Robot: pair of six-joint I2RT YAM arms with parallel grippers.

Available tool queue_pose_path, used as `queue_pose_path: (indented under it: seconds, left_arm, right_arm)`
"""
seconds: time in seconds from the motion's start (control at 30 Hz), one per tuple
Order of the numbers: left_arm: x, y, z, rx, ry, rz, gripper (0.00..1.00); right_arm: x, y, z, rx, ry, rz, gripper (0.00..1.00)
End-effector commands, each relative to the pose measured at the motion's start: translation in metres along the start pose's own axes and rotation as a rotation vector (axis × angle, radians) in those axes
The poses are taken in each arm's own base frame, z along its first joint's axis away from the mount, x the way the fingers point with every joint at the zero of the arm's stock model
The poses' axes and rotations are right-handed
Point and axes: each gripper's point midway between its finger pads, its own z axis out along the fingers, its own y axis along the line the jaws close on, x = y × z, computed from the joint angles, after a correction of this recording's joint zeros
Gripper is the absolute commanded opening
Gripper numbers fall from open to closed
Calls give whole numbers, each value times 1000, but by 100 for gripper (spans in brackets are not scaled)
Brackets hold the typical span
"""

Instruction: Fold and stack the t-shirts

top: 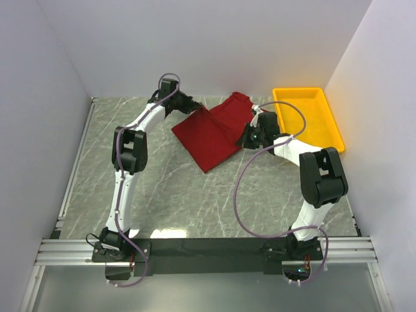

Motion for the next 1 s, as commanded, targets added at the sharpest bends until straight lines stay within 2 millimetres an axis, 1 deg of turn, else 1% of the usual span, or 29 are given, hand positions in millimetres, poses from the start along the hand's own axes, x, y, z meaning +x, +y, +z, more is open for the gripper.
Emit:
queue_pose_path:
  seconds: [0.0, 0.17, 0.43, 0.77, 0.97]
  left_arm:
    - [-1, -35, -2, 95, -26, 14, 1]
    - [0, -33, 4, 97, -25, 2, 1]
    - [-1, -28, 11, 92, -28, -18, 1]
    - [-1, -31, 16, 110, -29, -19, 1]
    - [1, -25, 23, 105, -26, -30, 1]
  right_arm:
    - [-22, 0, -11, 18, -74, -8, 0]
    - [-24, -7, -9, 37, -80, -1, 0]
    - [-25, -9, -3, 48, -75, 3, 0]
    - [-28, -16, -2, 74, -83, 6, 0]
    - [-29, -20, 0, 85, -80, 14, 0]
